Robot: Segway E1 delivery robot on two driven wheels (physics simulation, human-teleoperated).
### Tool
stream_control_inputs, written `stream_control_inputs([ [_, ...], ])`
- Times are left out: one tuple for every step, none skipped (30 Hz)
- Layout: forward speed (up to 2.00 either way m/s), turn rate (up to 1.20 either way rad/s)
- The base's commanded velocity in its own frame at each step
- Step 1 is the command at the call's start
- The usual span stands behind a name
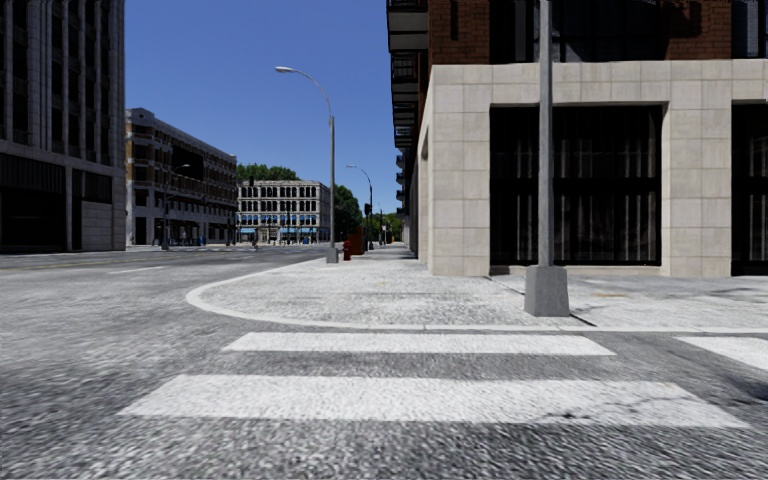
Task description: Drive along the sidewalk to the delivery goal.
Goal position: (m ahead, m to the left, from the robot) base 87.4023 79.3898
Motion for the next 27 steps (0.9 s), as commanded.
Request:
stream_control_inputs([
  [2.0, 0.0],
  [2.0, 0.0],
  [2.0, 0.0],
  [2.0, 0.0],
  [2.0, 0.0],
  [2.0, 0.0],
  [2.0, 0.0],
  [2.0, 0.0],
  [2.0, 0.0],
  [2.0, 0.0],
  [2.0, 0.0],
  [2.0, 0.0],
  [2.0, 0.0],
  [2.0, 0.0],
  [2.0, 0.0],
  [2.0, 0.0],
  [2.0, 0.0],
  [2.0, 0.0],
  [2.0, 0.0],
  [2.0, 0.0],
  [2.0, 0.0],
  [2.0, 0.0],
  [2.0, 0.0],
  [2.0, 0.0],
  [2.0, 0.0],
  [2.0, 0.0],
  [2.0, 0.0],
])
